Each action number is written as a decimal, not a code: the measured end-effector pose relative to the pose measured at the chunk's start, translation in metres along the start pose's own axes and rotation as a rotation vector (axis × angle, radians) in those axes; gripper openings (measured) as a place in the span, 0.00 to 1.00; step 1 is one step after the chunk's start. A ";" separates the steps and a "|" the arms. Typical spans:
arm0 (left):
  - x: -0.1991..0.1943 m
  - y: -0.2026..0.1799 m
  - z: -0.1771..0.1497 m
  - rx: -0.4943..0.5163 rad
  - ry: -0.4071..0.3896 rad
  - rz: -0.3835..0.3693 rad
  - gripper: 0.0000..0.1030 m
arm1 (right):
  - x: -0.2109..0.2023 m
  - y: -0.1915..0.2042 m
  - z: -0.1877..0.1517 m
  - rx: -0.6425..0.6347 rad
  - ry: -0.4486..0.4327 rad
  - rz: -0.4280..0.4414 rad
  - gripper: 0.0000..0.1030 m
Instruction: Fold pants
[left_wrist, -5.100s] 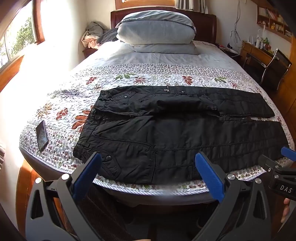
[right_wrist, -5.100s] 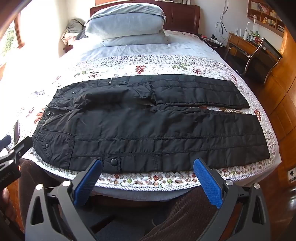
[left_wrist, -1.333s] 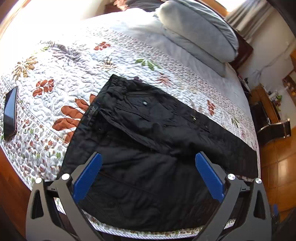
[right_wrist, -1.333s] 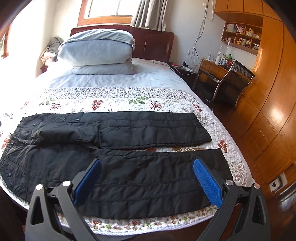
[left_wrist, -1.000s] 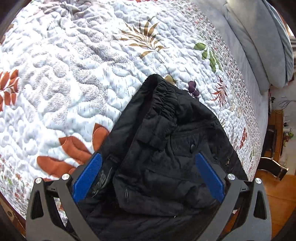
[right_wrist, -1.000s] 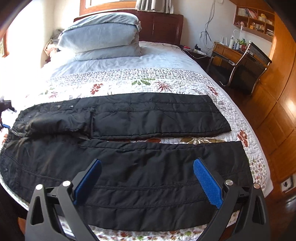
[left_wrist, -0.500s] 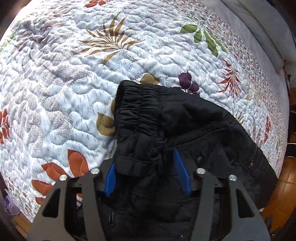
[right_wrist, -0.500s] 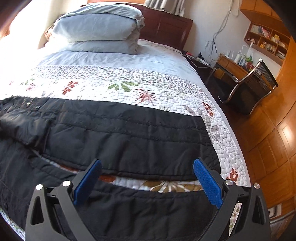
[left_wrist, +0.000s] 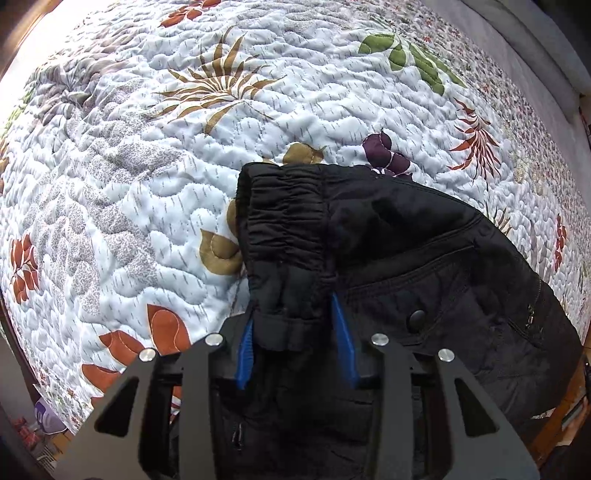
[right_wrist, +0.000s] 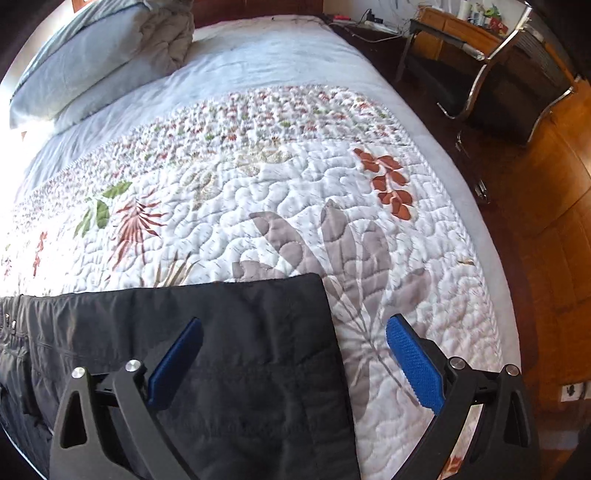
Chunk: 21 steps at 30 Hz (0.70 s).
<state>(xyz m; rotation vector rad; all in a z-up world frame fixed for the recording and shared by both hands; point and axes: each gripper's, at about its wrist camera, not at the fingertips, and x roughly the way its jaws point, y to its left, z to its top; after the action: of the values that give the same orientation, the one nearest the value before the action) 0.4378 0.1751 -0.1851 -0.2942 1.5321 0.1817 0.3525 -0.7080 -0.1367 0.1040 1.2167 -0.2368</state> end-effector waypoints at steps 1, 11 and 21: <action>0.001 -0.003 0.001 0.002 0.003 0.007 0.39 | 0.012 0.006 0.002 -0.029 0.016 -0.028 0.97; 0.015 -0.031 0.005 0.012 -0.022 0.063 0.55 | 0.029 0.008 -0.002 -0.048 0.029 0.007 0.46; -0.001 -0.045 -0.016 0.087 -0.086 0.065 0.20 | -0.062 0.043 -0.031 -0.174 -0.147 -0.018 0.14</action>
<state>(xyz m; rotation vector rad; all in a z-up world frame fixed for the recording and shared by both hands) 0.4358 0.1276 -0.1811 -0.1662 1.4613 0.1759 0.3141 -0.6518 -0.0916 -0.0743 1.0872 -0.1510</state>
